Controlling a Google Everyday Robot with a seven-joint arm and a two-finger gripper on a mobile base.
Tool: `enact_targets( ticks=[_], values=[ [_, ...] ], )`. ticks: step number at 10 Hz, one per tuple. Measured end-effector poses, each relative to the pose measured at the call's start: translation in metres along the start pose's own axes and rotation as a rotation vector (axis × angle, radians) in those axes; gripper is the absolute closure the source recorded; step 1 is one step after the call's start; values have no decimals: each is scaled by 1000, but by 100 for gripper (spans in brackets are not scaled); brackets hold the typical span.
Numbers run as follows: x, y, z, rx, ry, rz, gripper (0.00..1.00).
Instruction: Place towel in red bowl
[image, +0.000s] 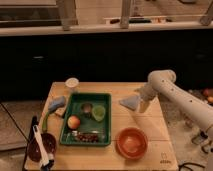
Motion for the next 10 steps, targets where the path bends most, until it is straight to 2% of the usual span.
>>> enact_targets(
  ticks=[2,5,6,8,9,10],
  values=[
    [0,-5,3,-17,13,-11,20],
    [2,-15,20,-63,31,-20,20],
    [4,-20,31,-95,40,-23,20],
    [3,-26,49,-132,46,-27,21],
    [4,-26,59,-148,48,-24,26],
    [9,-27,71,-168,43,-14,40]
  ],
)
